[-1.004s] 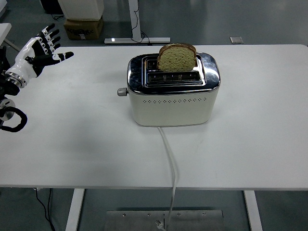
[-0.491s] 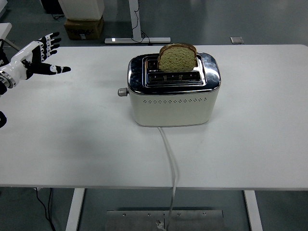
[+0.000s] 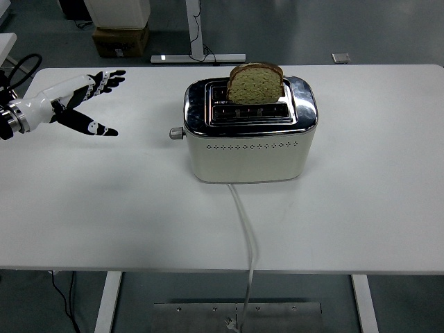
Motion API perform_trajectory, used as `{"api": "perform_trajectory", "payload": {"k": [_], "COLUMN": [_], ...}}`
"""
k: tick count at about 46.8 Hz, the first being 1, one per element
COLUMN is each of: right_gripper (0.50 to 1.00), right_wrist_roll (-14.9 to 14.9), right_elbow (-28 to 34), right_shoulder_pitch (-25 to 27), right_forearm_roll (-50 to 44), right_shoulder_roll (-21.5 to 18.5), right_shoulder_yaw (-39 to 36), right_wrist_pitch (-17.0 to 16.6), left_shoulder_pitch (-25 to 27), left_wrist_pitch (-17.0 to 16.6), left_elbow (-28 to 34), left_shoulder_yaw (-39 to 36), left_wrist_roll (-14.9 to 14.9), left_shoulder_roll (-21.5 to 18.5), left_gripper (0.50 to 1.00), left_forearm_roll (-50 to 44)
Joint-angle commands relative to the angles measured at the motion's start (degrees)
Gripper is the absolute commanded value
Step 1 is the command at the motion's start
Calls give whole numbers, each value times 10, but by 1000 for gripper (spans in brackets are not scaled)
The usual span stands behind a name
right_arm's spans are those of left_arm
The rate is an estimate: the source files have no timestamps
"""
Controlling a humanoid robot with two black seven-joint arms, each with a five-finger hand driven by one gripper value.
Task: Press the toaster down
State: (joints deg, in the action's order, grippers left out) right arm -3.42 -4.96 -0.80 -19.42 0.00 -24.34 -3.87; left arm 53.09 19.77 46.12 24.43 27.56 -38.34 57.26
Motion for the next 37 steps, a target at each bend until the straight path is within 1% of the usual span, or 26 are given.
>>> {"api": "perform_trajectory", "payload": {"k": [1,8,11,18,25,30,33,37], "right_gripper": [998,998,1000,998,998,998,998,998], "right_wrist_roll": [-1,-1,0,-1,0,0,0,-1], "right_elbow": [0,0,0,-1,0,0,-1,0], "right_shoulder_pitch": [0,0,0,0,0,0,0,0], "right_forearm_roll": [0,0,0,0,0,0,0,0], "right_shoulder_roll": [0,0,0,0,0,0,0,0], "right_shoulder_yaw": [0,0,0,0,0,0,0,0], "right_wrist_pitch": [0,0,0,0,0,0,0,0], "left_shoulder_pitch": [-1,-10,-10,-7,-10,-10,-10,-11], "left_wrist_pitch": [0,-1,-3,-6,-7,-17,-21,-22], "left_elbow": [5,30,41,66,92,120,124,126], "left_shoulder_yaw": [-2,-3,-3,-3,-3,-3,-4,-5], "left_wrist_roll": [3,28,32,32,32,31,31,31], "left_shoulder_roll": [-5,-26,-36,-44,-51,-58,-58,-54], "left_gripper": [1000,1000,1000,1000,1000,1000,1000,1000], "left_forearm_roll": [75,134,152,157,183,189,191,217]}}
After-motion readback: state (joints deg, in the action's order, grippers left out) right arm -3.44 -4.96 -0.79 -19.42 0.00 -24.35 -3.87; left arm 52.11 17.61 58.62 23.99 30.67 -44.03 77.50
